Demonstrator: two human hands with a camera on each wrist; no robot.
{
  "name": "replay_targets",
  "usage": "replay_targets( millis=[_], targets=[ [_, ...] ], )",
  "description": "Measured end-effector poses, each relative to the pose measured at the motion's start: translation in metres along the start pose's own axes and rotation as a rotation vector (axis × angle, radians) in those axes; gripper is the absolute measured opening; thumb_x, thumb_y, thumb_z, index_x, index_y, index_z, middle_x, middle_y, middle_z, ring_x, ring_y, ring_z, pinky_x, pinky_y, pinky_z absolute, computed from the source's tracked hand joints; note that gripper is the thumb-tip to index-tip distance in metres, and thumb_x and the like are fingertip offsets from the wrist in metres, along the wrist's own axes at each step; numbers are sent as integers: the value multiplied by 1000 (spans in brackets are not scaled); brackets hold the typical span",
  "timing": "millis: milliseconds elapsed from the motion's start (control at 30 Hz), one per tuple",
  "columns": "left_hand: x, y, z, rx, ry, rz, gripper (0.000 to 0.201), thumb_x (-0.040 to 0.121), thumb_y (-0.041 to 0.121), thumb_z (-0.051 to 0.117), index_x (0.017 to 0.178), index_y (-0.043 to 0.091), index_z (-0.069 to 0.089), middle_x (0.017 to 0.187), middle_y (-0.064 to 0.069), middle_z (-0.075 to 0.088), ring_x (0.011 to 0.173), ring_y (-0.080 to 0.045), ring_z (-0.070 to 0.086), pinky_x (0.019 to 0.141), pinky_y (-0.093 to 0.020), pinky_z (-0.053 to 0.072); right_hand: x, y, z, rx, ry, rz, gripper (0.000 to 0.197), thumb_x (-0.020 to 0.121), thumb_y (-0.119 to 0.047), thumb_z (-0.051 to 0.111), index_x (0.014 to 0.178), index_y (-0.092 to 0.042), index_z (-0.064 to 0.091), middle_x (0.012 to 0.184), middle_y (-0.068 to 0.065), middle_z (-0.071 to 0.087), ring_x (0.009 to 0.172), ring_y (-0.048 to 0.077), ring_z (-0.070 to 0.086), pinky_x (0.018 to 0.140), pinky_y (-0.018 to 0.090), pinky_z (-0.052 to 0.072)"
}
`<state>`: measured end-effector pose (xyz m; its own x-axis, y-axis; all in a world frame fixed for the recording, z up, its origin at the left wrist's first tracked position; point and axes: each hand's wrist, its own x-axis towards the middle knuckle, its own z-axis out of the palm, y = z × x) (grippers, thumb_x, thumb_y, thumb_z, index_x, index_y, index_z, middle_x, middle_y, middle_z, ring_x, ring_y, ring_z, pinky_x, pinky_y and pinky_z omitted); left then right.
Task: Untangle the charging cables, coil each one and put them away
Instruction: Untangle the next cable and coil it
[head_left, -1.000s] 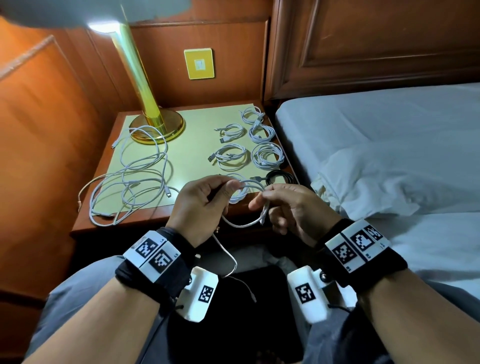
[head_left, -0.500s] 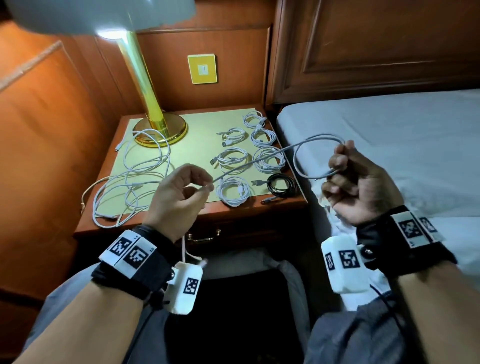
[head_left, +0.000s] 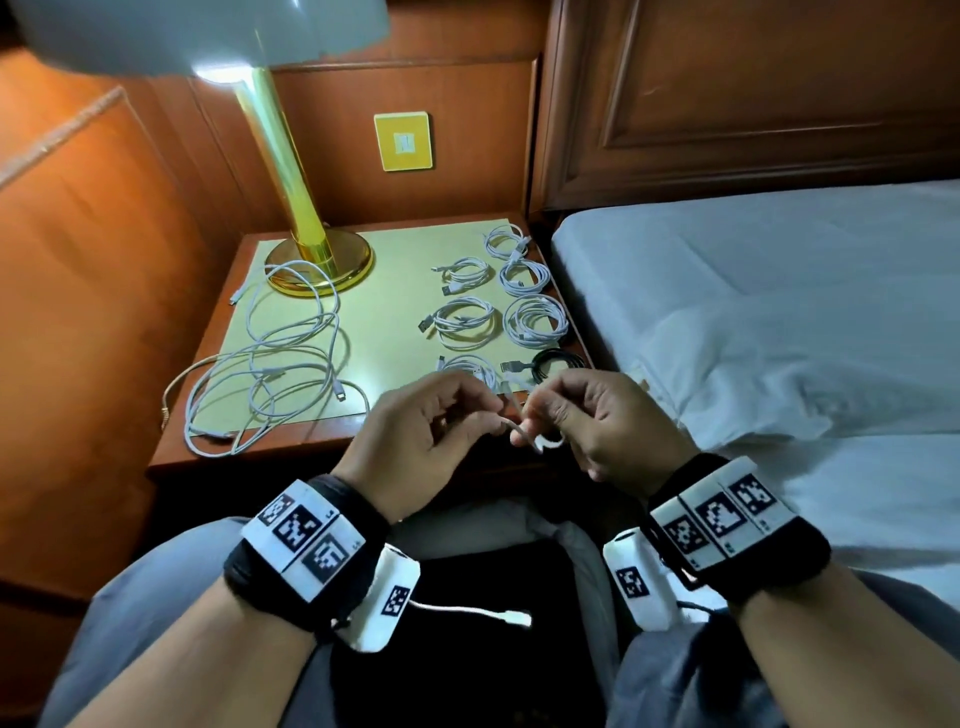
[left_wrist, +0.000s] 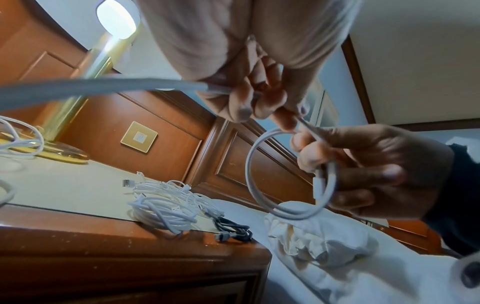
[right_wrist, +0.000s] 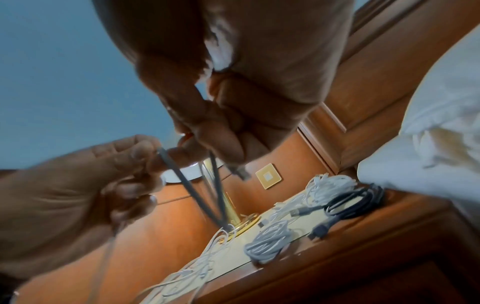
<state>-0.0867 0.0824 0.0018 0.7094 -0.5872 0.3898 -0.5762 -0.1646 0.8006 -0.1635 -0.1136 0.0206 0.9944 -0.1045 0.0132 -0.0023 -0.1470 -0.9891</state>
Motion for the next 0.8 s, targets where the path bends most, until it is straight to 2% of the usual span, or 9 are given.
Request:
replay_targets(
  millis=[67, 167, 267, 333, 433, 567, 700, 733, 800],
  targets=[
    [2, -1, 2, -16, 64, 5, 17, 84, 20, 79, 90, 12, 66, 78, 7, 67, 71, -13, 63, 69, -27, 52, 1, 1, 5, 86, -78, 103, 22, 103, -6, 46, 94, 11, 57, 72, 22, 59, 32, 0, 47, 36, 7, 32],
    [5, -3, 5, 0, 127, -1, 26, 80, 32, 77, 91, 12, 65, 82, 3, 66, 72, -13, 63, 69, -24, 52, 7, 9, 9, 80, -194, 158, 27, 105, -19, 46, 88, -5, 61, 57, 3, 47, 39, 11, 33, 36, 20, 23],
    [7, -6, 8, -2, 149, -14, 16, 86, 23, 75, 97, 20, 65, 96, 0, 68, 72, -21, 63, 71, -35, 54, 10, 10, 9, 159, -203, 196, 29, 98, -33, 51, 86, -10, 62, 54, -4, 40, 50, 18, 34, 36, 21, 29],
    [7, -7, 7, 27, 146, 11, 12, 91, 15, 71, 101, 20, 69, 100, 2, 69, 78, -19, 65, 76, -36, 55, 11, 8, 8, 237, -193, 246, 32, 90, -41, 52, 87, -11, 62, 54, -6, 38, 58, 21, 41, 37, 21, 30],
    [8, -7, 3, 58, 123, 6, 13, 94, 9, 65, 101, 16, 74, 100, 5, 73, 94, -12, 69, 87, -27, 54, 12, 8, 5, 307, -201, 261, 29, 86, -38, 57, 89, -10, 61, 55, -3, 40, 57, 23, 50, 39, 23, 31],
    [8, -6, 2, 54, 146, -14, 18, 95, 4, 63, 103, 16, 74, 99, 7, 75, 94, -6, 69, 86, -18, 51, 10, 9, 3, 409, -234, 217, 20, 91, -30, 55, 85, -10, 58, 56, -4, 37, 49, 15, 37, 39, 22, 31],
    [7, -9, -1, -15, 102, -153, 26, 99, 9, 58, 107, 32, 67, 80, 7, 70, 56, -11, 59, 57, -25, 54, 13, -3, -9, 646, 13, 150, 16, 90, -30, 56, 88, -14, 57, 53, -7, 42, 40, 6, 37, 40, 19, 33],
    [6, -11, -3, 16, 84, -185, 25, 99, 12, 58, 109, 33, 68, 77, 6, 68, 51, -9, 56, 53, -24, 53, 13, -6, -15, 690, 95, 144, 17, 89, -33, 55, 88, -16, 58, 53, -8, 44, 38, 4, 37, 41, 18, 35],
    [3, -15, -6, 132, 89, -151, 25, 98, 11, 61, 115, 26, 71, 77, 10, 66, 54, 2, 56, 57, -11, 47, 14, -8, -30, 760, 236, 117, 18, 90, -38, 57, 87, -21, 61, 56, -9, 49, 33, 3, 33, 46, 18, 35]
  ],
)
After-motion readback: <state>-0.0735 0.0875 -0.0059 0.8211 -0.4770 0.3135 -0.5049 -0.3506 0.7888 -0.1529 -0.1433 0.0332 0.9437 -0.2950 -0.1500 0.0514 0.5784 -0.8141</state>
